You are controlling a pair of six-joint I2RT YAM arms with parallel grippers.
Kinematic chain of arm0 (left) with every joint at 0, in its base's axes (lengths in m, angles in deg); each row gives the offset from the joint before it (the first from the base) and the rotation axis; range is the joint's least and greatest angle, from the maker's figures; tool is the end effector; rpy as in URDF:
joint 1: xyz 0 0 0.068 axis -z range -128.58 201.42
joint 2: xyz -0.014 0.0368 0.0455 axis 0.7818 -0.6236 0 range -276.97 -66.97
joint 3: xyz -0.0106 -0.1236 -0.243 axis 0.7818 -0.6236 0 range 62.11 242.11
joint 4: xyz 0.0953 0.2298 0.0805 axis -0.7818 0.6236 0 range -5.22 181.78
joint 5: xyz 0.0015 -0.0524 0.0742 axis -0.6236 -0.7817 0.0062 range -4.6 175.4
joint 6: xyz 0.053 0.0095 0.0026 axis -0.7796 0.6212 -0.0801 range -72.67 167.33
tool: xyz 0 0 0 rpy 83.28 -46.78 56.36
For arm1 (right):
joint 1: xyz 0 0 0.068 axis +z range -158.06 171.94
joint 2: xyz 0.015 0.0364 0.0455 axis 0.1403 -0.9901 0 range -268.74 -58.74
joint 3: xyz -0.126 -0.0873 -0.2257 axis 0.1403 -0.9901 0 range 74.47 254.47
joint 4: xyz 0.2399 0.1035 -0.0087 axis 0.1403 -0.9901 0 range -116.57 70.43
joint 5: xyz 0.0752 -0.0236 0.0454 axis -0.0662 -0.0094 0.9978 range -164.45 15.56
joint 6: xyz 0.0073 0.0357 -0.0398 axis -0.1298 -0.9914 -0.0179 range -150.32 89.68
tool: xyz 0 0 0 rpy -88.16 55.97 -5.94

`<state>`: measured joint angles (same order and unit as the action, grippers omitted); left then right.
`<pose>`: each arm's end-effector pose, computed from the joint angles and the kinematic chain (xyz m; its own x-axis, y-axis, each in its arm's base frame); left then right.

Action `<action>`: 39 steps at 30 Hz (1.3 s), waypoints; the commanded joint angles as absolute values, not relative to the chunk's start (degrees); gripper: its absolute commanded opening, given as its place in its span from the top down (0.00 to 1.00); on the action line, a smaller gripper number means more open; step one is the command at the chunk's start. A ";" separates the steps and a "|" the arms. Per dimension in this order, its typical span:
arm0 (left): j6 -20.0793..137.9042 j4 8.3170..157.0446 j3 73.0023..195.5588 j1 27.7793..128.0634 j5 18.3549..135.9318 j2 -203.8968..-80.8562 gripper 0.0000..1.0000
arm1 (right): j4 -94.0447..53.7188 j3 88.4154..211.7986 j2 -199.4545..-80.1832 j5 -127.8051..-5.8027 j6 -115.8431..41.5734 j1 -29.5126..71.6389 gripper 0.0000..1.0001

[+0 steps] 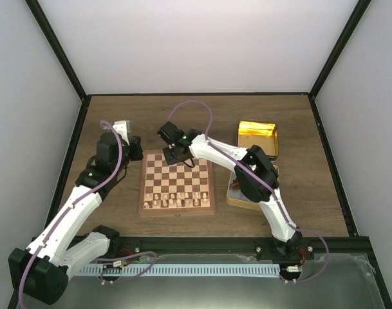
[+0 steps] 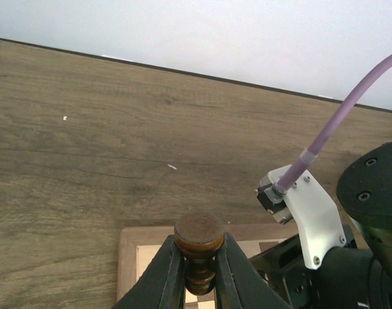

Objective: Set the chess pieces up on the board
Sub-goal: Adjust the chess piece on the chessboard.

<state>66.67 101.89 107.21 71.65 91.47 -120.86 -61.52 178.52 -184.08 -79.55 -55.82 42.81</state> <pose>0.2022 -0.0705 0.3008 -0.4711 -0.1774 -0.8641 0.1045 0.9614 -0.2544 0.3002 0.3642 0.1980 -0.8303 -0.3413 -0.4405 -0.4320 0.8936 0.1219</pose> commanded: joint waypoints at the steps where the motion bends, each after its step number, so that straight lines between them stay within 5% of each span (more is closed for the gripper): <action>1: 67.18 100.78 106.68 71.35 90.60 -120.93 0.96 | -59.95 182.81 -186.45 -81.15 -55.33 43.18 0.85; 39: 67.98 100.35 106.44 71.35 89.97 -121.55 0.95 | -64.51 188.07 -189.77 -83.69 -54.93 43.18 0.83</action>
